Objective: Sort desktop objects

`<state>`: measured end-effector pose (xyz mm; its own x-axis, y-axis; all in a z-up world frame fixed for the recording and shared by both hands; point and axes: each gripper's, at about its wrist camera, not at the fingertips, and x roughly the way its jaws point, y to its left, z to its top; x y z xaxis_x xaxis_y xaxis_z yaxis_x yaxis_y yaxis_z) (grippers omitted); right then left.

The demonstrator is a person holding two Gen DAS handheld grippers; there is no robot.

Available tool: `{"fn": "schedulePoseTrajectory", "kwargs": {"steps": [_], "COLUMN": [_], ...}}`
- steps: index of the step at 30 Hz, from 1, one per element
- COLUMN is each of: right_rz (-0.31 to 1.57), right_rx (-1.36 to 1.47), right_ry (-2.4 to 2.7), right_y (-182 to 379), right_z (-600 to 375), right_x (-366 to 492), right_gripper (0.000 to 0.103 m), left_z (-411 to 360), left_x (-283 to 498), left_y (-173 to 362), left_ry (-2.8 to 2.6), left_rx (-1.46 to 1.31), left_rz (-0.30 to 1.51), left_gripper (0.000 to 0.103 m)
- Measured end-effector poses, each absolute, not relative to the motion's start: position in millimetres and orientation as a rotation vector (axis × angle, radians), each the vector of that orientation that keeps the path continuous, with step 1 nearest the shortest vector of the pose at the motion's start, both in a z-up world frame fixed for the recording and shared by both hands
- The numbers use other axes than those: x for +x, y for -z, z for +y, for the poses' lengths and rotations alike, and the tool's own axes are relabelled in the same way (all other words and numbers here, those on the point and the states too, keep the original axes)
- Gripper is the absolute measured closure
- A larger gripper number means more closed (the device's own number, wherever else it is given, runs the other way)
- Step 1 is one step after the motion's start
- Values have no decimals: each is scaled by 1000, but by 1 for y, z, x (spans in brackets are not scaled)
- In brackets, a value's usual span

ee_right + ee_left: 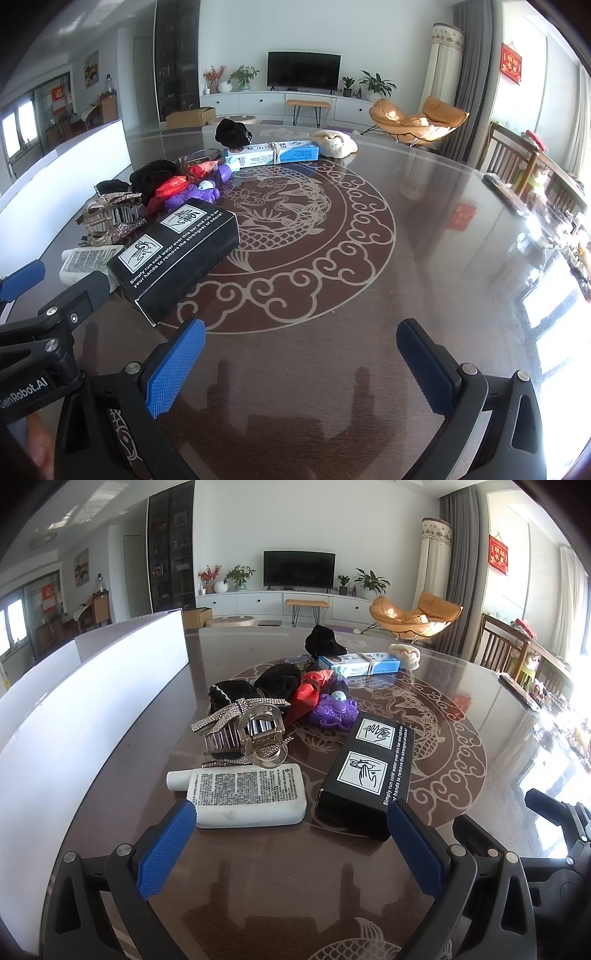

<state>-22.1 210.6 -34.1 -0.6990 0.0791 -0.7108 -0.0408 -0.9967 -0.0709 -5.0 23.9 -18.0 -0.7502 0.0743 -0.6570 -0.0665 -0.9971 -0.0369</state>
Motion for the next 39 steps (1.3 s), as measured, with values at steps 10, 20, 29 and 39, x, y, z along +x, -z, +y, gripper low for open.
{"fn": "schedulePoseTrajectory", "kwargs": {"steps": [10, 20, 29, 39], "right_rz": [-79, -78, -79, -79], "right_rx": [-1203, -1206, -1210, -1212], "right_ry": [-2829, -2830, -2829, -2827], "right_y": [36, 37, 38, 39], "right_z": [210, 210, 209, 209], "right_x": [-23, -24, -24, -25], "right_gripper": [0, 0, 0, 0], "left_z": [24, 24, 23, 21], "left_x": [-5, -5, -3, -2], "left_y": [18, 19, 21, 20], "left_ry": [-2871, -2871, -2871, -2872], "left_rx": [-1078, -1080, -1086, -1094], "left_rz": [-17, -18, -22, -24], "left_gripper": [0, 0, 0, 0]}}
